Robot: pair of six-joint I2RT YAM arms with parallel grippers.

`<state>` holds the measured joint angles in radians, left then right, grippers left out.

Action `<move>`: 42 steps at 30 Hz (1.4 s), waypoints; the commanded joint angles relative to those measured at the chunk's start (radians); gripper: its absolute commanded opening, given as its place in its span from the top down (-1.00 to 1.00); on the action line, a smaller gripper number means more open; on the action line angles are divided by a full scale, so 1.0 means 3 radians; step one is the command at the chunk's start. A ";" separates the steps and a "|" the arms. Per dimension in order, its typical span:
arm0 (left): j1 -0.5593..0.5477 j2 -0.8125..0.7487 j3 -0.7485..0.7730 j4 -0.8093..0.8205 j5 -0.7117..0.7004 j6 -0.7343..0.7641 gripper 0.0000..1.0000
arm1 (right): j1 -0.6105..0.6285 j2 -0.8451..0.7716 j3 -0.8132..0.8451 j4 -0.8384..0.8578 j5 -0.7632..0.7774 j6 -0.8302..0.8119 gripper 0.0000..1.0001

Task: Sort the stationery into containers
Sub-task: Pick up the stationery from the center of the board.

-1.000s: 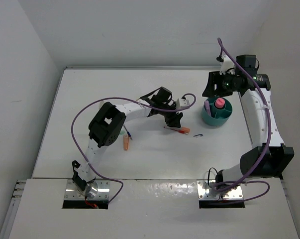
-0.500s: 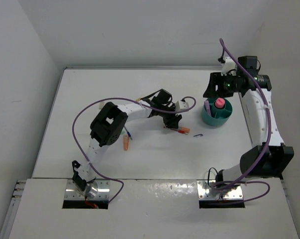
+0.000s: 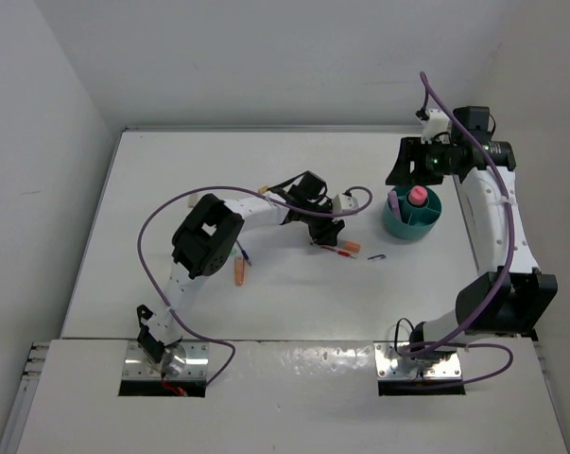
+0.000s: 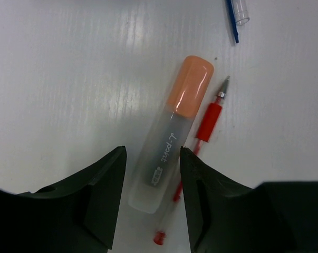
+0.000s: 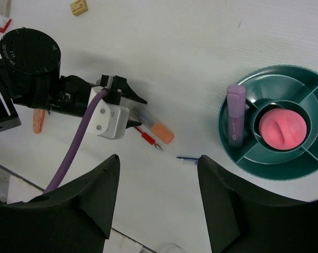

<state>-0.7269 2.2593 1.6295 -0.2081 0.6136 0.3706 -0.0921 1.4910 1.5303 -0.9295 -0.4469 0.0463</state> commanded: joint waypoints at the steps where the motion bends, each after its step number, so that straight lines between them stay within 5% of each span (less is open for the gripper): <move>1: -0.0047 0.0032 0.0004 0.0095 -0.0117 0.0135 0.01 | -0.0030 0.0010 0.0012 0.0010 -0.0080 0.0035 -0.19; 17: -0.0026 0.0190 0.0132 0.0075 -0.0634 0.0058 0.20 | -0.0036 0.0005 -0.0126 0.0061 -0.0095 0.0050 -0.21; 21: -0.0001 0.0149 0.0045 0.0039 -0.0599 -0.0131 0.45 | -0.0030 0.0021 -0.0156 0.0087 -0.0157 0.0168 -0.26; 25: 0.0208 -0.0365 -0.0394 0.0594 -0.0205 -0.0789 0.93 | -0.0035 -0.0035 -0.0330 0.0270 -0.0203 0.0407 -0.25; 29: 0.0260 -0.1021 -0.0997 0.1378 -0.0148 -0.1592 0.99 | -0.0030 -0.0204 -0.0657 0.0750 -0.0233 0.0902 -0.24; 42: 0.0030 -0.2019 -0.1050 0.0862 -0.0368 -0.1762 0.99 | 0.0261 -0.0112 -0.0872 0.1390 -0.0617 0.2105 -0.42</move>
<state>-0.7029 1.6829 1.3087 0.0616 0.5056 -0.1436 -0.0422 1.4723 1.2903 -0.6144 -0.5659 0.5571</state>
